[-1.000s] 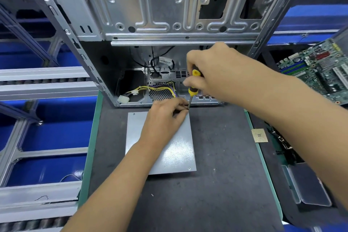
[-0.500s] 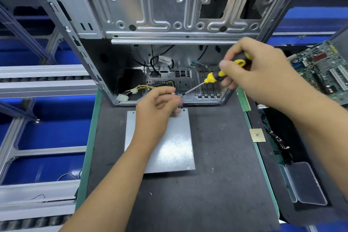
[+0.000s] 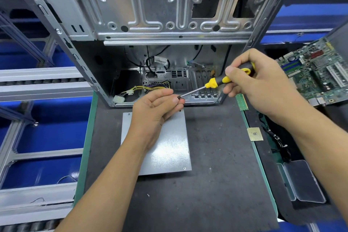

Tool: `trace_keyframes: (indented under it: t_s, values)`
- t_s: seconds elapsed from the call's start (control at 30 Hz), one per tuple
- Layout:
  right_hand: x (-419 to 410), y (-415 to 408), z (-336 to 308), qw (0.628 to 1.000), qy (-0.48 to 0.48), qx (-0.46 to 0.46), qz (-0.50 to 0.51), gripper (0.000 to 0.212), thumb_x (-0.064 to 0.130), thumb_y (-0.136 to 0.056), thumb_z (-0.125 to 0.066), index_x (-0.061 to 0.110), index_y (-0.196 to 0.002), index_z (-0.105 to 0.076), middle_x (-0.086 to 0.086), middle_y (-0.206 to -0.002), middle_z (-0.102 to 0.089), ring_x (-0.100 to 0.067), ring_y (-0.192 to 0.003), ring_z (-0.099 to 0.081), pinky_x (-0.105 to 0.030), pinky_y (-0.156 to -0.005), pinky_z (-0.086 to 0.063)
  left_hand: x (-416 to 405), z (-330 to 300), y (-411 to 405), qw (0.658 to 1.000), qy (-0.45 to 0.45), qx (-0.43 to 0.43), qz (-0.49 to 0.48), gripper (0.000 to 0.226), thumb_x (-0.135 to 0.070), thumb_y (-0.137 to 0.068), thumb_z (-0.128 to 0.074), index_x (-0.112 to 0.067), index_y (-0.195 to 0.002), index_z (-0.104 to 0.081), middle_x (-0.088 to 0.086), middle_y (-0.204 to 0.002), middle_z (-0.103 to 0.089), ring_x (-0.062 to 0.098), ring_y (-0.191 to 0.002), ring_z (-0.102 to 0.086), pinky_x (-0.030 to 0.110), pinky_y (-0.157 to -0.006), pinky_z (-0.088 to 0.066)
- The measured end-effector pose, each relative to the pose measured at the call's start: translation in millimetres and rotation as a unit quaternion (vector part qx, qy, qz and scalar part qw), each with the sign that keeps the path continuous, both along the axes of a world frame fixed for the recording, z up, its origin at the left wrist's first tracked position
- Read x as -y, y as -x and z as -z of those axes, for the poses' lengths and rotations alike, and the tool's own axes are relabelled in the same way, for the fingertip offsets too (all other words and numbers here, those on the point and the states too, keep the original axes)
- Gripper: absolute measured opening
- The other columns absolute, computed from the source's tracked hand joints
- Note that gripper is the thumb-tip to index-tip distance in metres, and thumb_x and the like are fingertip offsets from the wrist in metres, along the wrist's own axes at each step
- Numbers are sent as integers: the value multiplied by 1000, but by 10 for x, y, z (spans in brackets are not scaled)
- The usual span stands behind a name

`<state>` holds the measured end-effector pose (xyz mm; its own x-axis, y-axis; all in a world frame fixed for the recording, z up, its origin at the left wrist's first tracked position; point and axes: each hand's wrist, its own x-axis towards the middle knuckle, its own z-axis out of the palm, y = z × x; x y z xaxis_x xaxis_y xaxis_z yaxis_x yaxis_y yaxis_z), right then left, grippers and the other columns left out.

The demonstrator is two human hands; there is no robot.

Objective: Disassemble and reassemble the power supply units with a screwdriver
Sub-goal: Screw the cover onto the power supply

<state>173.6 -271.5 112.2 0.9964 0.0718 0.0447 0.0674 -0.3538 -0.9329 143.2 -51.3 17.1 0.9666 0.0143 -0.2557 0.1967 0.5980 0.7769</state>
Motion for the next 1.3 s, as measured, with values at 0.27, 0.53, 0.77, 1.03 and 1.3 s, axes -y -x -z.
trace_keyframes:
  t_s: [0.27,0.53,0.77,1.03,1.3]
  values:
    - [-33,-13,-114,992,120,36,-11,13,30,-94,-63,25,-84,-55,4,-61,-70,-11,-53,-66,-17,-53,-48,-28,-44,1,994,-101,48,8,20,1,-72,-79,-13,-87,-76,18,-87,-76,29,-82,-76,25,-72,-59]
    - [-102,-130,-314,989,142,27,1,26,35,-94,-64,12,-84,-58,1,-59,-70,-16,-47,-65,-18,-41,-44,88,-95,46,975,-190,118,1,27,10,-82,-71,-11,-98,-70,6,-82,-77,25,-83,-76,26,-76,-60]
    - [-81,-121,-276,989,143,27,24,27,37,-93,-64,11,-85,-57,0,-58,-68,-11,-44,-62,-15,-40,-42,111,-68,82,973,-203,108,13,34,11,-89,-63,-18,-108,-68,4,-87,-77,23,-88,-76,25,-78,-59]
    - [-208,-108,-223,983,175,50,0,27,35,-93,-65,11,-86,-55,9,-57,-67,-8,-45,-64,-14,-41,-44,-32,-100,-6,893,-420,147,70,40,-7,-86,-76,-35,-112,-66,-14,-84,-76,4,-97,-67,19,-92,-48]
    - [-425,-46,-171,953,280,97,-64,29,39,-94,-61,12,-91,-51,1,-70,-68,-15,-58,-64,-33,-60,-53,-12,-86,-93,814,-544,184,89,39,-2,-83,-76,-20,-116,-69,-6,-85,-76,13,-94,-66,22,-96,-44]
